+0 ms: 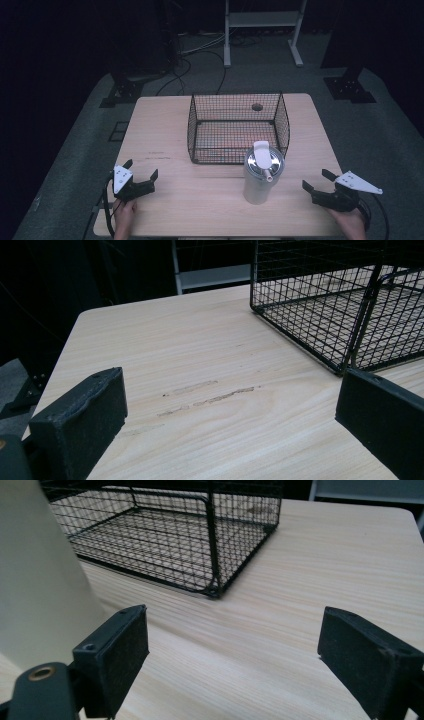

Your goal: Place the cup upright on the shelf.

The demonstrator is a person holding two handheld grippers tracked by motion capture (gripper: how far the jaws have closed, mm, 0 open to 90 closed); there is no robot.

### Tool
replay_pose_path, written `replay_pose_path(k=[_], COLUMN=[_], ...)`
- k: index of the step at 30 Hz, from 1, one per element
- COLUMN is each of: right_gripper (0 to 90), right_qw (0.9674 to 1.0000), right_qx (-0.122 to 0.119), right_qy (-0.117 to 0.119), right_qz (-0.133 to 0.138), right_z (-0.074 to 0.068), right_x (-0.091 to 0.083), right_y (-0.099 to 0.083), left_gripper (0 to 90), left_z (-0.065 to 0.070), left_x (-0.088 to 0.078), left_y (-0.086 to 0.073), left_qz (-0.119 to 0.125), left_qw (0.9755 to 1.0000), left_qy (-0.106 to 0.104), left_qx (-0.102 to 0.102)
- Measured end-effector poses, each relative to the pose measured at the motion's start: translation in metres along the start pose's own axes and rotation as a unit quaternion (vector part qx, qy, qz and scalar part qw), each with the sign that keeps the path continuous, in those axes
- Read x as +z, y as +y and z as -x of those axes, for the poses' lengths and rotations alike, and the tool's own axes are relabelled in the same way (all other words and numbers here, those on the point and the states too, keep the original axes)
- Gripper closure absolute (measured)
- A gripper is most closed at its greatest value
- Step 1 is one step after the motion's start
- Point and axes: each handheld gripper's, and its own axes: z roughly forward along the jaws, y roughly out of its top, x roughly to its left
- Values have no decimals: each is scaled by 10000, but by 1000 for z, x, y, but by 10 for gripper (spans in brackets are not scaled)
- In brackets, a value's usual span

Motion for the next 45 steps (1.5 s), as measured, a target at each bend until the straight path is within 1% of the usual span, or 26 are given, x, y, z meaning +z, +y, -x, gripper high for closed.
replay_pose_path(k=[5,11,13,14,16,18,22,26,30,33,38,40,45], right_gripper=[123,123,123,123,122,122,122,122,117,106,88,85,78], right_qw=[9998,9987,9985,9979,9976,9967,9957,9940,9927,9914,9876,9871,9845], right_qx=[-175,-428,-469,-539,-572,-641,-732,-840,-900,-923,-1117,-1106,-1117], right_qy=[81,259,294,346,377,492,560,689,797,923,1093,1152,1346], right_qz=[-7,-57,-45,-24,-6,49,69,84,118,115,118,109,82], right_z=[-7,-21,-23,-28,-30,-36,-40,-47,-52,-58,-70,-74,-84], right_x=[-2,-1,-1,-1,-2,-3,-5,-5,-6,-6,-2,0,7], right_y=[5,9,10,13,14,18,21,24,25,26,26,26,27], left_gripper=[0,0,0,0,0,0,0,0,0,0,0,0,0], left_z=[1,1,1,1,1,1,1,0,1,1,0,0,0], left_x=[0,0,0,-1,-1,-1,-1,-1,-1,-1,-1,-1,-1], left_y=[0,0,0,0,0,0,0,0,0,0,0,0,0], left_qz=[-15,-3,-6,-2,-5,0,5,-1,11,6,5,11,14], left_qw=[10000,10000,10000,10000,10000,10000,10000,10000,10000,10000,10000,10000,10000], left_qy=[-11,-23,-24,-29,-31,-31,-27,-19,-18,-20,-29,-27,-34], left_qx=[39,40,44,47,52,48,37,15,19,31,14,16,10])
